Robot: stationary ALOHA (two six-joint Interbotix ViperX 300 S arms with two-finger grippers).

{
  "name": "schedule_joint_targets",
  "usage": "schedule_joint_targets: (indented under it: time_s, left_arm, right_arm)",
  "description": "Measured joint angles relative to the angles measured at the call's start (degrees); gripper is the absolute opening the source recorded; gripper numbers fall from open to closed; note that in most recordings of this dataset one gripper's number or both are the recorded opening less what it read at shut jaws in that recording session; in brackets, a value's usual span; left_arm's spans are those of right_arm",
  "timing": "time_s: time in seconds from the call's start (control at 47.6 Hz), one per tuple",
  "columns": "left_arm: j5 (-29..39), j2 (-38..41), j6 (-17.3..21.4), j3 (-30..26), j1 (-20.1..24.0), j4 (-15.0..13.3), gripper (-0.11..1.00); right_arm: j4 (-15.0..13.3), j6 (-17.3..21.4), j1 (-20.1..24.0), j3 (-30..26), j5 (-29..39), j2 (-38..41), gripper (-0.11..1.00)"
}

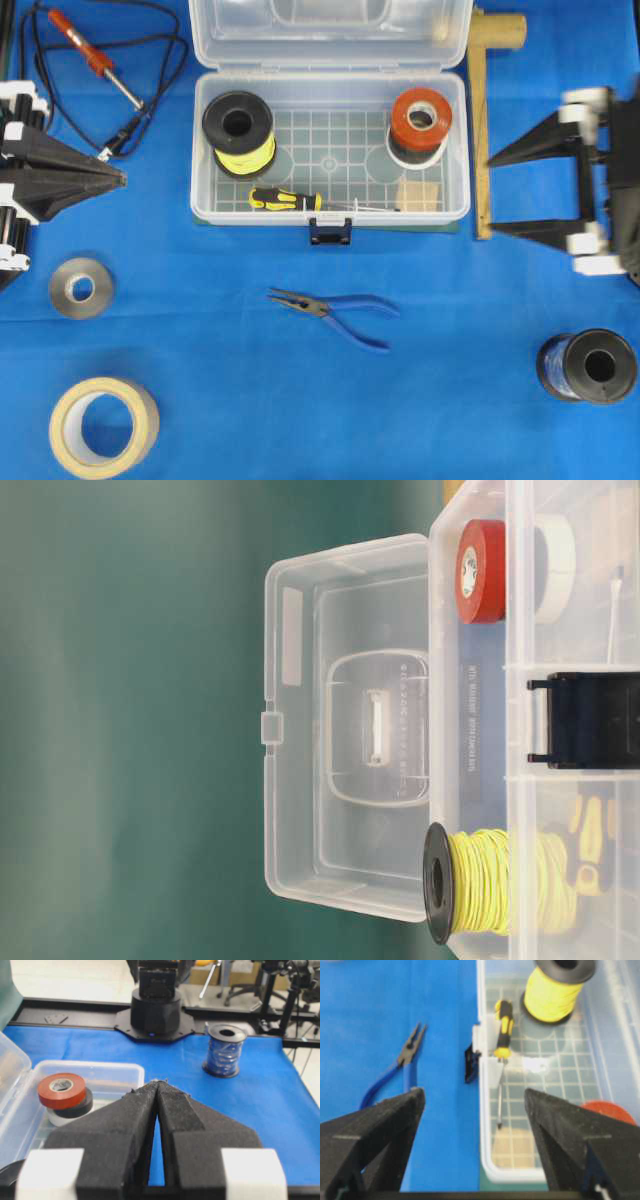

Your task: Pick the nipper from the toolbox among several items.

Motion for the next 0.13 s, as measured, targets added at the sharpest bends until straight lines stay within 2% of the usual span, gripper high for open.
schedule_joint_targets:
  time_s: [0.126]
  left_arm:
    - [0.0, 0.0, 0.0, 0.0, 0.1, -0.1, 0.0]
  right_arm:
    - [0.0, 1.1, -2.5, 4.2, -0.8, -5.9, 0.8]
